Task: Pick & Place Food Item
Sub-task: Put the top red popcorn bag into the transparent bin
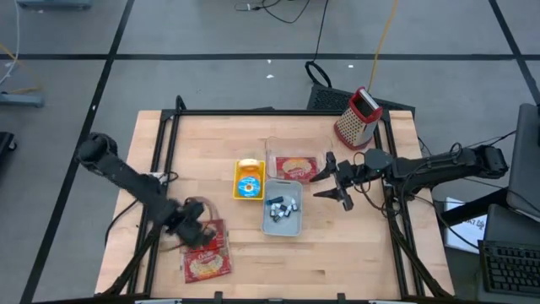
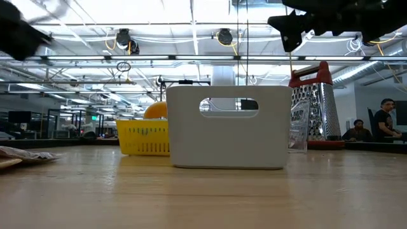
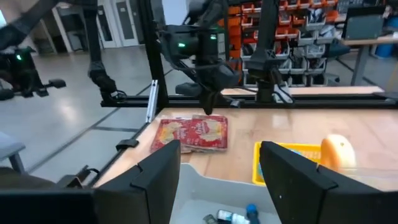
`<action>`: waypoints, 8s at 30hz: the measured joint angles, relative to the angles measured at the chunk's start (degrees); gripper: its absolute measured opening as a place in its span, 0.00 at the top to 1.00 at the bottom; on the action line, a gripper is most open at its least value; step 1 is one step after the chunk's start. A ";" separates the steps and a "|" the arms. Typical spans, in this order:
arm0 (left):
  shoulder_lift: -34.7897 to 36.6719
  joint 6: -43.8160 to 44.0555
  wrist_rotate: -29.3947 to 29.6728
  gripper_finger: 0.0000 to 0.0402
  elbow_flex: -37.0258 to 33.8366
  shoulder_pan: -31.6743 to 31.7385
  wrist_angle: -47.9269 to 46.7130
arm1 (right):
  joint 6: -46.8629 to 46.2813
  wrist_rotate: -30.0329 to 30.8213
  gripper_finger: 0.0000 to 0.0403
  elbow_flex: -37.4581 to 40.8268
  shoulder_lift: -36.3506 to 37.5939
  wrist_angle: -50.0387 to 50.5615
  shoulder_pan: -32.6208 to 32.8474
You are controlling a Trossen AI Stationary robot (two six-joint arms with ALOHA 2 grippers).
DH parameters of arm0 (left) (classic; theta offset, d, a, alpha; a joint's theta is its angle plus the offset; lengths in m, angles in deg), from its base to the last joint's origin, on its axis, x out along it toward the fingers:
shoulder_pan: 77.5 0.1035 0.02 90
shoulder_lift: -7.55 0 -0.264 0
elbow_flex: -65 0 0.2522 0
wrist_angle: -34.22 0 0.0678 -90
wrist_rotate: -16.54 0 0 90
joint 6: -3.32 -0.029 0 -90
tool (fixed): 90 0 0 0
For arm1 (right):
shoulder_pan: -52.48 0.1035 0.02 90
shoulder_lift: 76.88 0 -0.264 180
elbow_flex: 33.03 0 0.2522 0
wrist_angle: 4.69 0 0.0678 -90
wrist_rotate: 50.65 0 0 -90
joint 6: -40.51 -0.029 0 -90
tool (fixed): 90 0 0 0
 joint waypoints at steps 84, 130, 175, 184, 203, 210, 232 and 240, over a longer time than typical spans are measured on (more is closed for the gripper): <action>-10.47 -27.26 -17.75 0.60 1.01 -1.78 -0.75 | -0.50 9.17 0.48 -0.02 -4.83 0.61 11.11; -15.73 -18.22 0.68 0.99 0.83 -14.50 -5.40 | -0.65 9.30 0.48 -0.02 -4.82 0.83 11.09; -7.08 -68.09 68.67 1.00 31.43 -5.72 -2.75 | 18.03 16.80 0.46 -2.28 -39.37 -40.70 15.63; -7.06 -79.40 68.25 1.00 31.45 0.65 11.89 | 23.79 19.02 0.34 -10.99 -45.09 -36.50 19.63; -8.40 -104.19 61.09 1.00 31.47 17.88 48.77 | 65.38 57.02 0.36 -13.38 -45.20 -51.18 26.81; -8.39 -107.74 58.15 1.00 31.47 20.58 58.18 | 66.69 57.10 0.36 -13.38 -45.22 -50.24 25.20; -9.79 -109.09 50.70 1.00 31.52 22.90 68.05 | 77.64 63.07 0.42 -16.59 -45.22 -57.06 21.14; -9.79 -111.60 45.26 1.00 31.47 22.86 74.12 | 72.61 65.57 0.49 -16.59 -45.20 -54.93 21.45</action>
